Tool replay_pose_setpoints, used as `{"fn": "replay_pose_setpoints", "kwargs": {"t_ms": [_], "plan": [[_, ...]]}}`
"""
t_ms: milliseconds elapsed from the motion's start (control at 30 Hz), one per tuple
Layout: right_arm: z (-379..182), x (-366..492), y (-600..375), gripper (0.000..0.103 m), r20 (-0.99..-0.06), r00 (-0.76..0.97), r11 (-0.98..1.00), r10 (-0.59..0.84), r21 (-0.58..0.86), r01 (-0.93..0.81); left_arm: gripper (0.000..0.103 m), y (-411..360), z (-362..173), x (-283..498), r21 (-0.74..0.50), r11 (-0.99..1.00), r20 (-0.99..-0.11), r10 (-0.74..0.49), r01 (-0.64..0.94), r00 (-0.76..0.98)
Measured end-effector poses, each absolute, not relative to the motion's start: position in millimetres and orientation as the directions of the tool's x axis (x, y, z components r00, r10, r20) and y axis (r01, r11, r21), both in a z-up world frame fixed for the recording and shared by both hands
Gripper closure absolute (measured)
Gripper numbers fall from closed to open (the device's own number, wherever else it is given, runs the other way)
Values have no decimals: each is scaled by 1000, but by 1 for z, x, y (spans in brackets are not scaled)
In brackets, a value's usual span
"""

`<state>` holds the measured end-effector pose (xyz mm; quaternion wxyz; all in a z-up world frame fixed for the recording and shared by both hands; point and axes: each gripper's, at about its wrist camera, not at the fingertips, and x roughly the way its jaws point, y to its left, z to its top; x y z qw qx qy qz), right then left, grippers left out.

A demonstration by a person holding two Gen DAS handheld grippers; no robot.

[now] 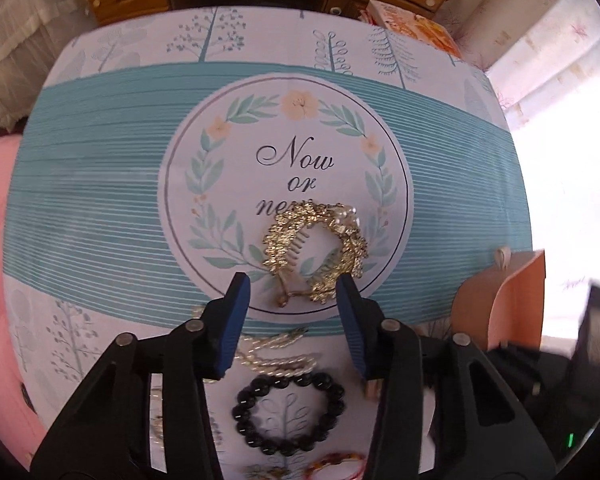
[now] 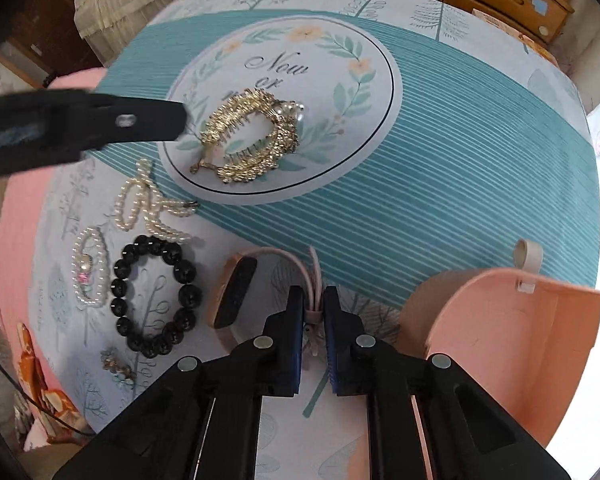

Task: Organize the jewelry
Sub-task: 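Grasp the pink-strap watch with the right tool while the left tool reaches the gold hair comb, then close the left tool on the gold hair comb while the right tool holds the watch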

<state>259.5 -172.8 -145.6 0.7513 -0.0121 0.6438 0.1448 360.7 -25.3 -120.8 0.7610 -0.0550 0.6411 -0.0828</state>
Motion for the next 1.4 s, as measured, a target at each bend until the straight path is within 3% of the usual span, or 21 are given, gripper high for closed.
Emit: {"fn": "replay_pose_setpoints", "kwargs": {"t_ms": [333,367,433,533,867,1067,1133,1400], "plan": [[-122,205,-189,93,-912,236,935,335,292,-199,65,-43,-149,395,-279,954,-958,-267,-112,108],[-123,201,-190,93,-908,241,933,344,300,-200,66,-44,-151,397,-276,953,-959,-264,-124,107],[-122,195,-193,93,-897,242,925,369,327,-195,81,-49,-155,401,-263,956,-963,-252,-130,98],[-119,186,-200,93,-881,248,911,403,361,-198,85,-53,-161,405,-255,957,-965,-244,-138,96],[-109,175,-221,93,-851,257,886,459,415,-208,89,-87,-156,413,-120,985,-987,-131,126,90],[-110,172,-233,93,-842,263,881,472,433,-193,95,-87,-149,415,-65,983,-991,-85,174,107],[-108,172,-238,93,-838,275,881,472,436,-183,103,-90,-144,412,-52,979,-989,-78,197,123],[-89,167,-251,93,-815,333,881,473,442,-168,103,-98,-120,403,14,971,-982,-32,240,187]]}}
